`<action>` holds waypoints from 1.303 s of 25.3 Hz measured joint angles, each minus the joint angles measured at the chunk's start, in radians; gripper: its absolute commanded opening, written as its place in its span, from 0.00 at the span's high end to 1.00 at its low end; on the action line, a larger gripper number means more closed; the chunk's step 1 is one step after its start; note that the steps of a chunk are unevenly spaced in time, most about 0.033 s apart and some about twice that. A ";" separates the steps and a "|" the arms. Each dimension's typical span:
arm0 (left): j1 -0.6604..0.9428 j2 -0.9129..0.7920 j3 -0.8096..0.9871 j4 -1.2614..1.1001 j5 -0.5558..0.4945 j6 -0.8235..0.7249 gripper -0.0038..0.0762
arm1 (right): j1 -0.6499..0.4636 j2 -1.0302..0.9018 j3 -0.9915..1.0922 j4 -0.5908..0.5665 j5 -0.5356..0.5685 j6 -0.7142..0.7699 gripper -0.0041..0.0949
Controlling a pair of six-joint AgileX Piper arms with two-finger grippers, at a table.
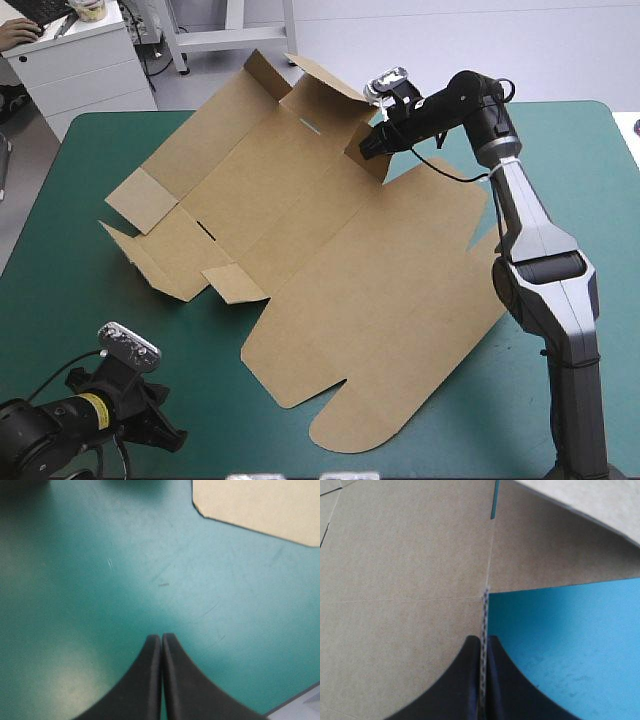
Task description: Fold the box
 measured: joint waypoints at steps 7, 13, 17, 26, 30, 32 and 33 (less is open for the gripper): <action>0.000 0.000 -0.165 0.020 0.000 0.000 0.96 | 0.016 -0.073 -0.002 -0.080 0.000 -0.031 0.98; 0.000 0.000 -0.267 0.068 0.007 0.000 0.96 | 0.073 -0.125 -0.002 -0.108 0.000 -0.059 0.98; 0.000 0.000 -0.299 0.093 0.011 0.000 0.96 | 0.154 -0.132 -0.002 -0.122 0.000 -0.075 0.98; 0.000 0.000 -0.304 0.131 0.053 0.000 0.96 | 0.294 -0.226 0.219 -0.229 0.000 -0.176 0.98; 0.000 0.000 -0.304 0.135 0.053 0.000 0.96 | 0.300 -0.326 0.415 -0.268 0.000 -0.331 0.98; 0.000 0.000 -0.304 0.135 0.053 0.000 0.96 | 0.301 -0.356 0.473 -0.268 0.000 -0.446 0.98; 0.000 0.000 -0.304 0.134 0.053 0.000 0.96 | 0.301 -0.357 0.481 -0.263 0.000 -0.474 0.98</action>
